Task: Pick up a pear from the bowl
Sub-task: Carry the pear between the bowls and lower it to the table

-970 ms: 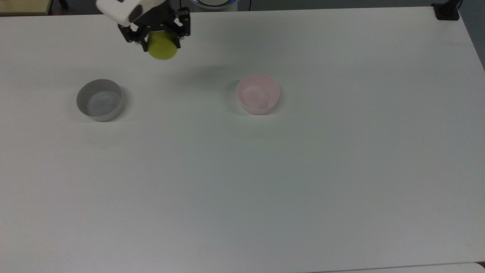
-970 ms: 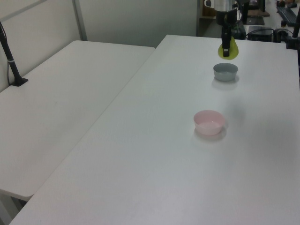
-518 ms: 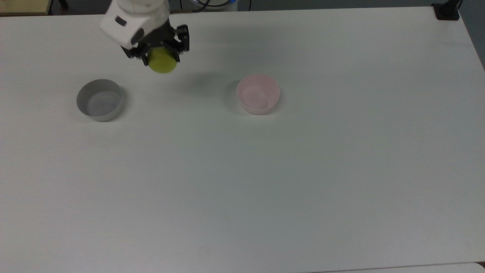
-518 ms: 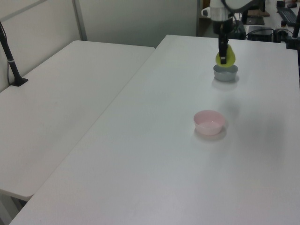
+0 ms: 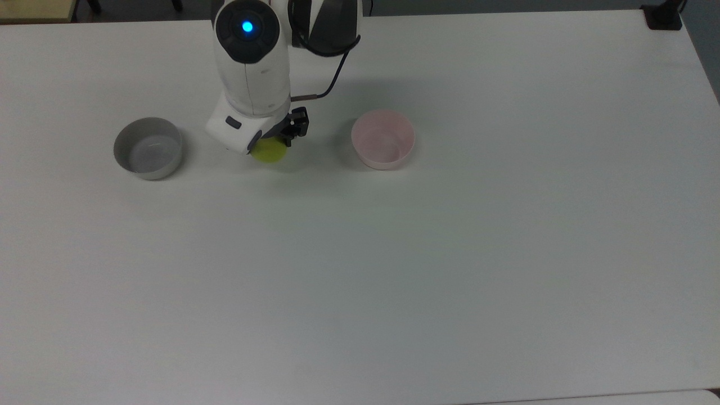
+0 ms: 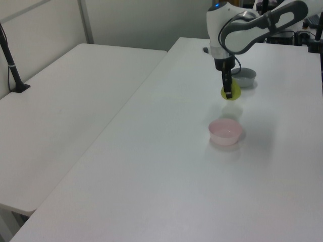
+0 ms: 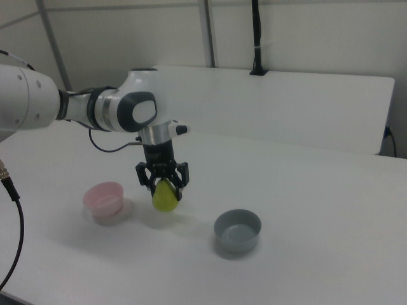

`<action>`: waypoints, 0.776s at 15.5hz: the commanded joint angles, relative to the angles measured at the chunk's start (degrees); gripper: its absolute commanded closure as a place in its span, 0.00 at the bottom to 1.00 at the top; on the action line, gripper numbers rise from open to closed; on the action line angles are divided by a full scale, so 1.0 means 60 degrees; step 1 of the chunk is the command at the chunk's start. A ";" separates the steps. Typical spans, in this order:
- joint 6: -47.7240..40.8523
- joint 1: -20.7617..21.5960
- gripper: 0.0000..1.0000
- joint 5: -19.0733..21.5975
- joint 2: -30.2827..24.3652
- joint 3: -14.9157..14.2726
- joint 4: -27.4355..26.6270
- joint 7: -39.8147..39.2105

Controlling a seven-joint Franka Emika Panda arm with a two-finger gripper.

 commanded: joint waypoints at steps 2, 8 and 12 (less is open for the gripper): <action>0.0766 0.0143 0.47 -0.0143 0.0193 -0.0081 -0.0413 0.0057; 0.0869 0.0099 0.17 -0.0158 0.0516 -0.0081 -0.0413 -0.0045; 0.0767 0.0070 0.00 -0.0158 0.0457 -0.0081 -0.0398 -0.0045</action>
